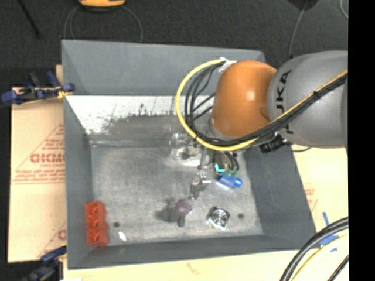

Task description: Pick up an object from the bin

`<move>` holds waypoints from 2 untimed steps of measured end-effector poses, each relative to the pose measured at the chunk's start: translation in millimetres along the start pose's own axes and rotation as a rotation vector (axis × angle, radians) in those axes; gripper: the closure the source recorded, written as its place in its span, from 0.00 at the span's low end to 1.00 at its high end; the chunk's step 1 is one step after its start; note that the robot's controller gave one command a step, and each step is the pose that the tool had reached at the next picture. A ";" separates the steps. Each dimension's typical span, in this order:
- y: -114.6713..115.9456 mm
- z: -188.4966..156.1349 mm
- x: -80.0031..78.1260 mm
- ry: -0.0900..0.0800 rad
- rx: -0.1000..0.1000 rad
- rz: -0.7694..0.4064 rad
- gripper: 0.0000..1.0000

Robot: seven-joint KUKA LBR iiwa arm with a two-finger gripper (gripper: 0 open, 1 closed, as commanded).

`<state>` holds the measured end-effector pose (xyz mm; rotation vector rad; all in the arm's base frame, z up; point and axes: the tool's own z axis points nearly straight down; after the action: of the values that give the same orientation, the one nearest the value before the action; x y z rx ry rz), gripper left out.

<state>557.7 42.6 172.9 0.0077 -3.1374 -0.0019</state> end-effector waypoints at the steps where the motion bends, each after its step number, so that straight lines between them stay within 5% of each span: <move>1: -18.8 100.2 36.4 -0.017 0.002 -0.245 0.00; 2: 14.1 92.7 67.1 -0.004 -0.001 -0.246 0.00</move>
Offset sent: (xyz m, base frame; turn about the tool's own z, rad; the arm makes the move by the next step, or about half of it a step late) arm -0.0405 -0.0183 -0.1029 -0.2465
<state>490.2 56.5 80.6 0.3934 -3.1170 -0.0040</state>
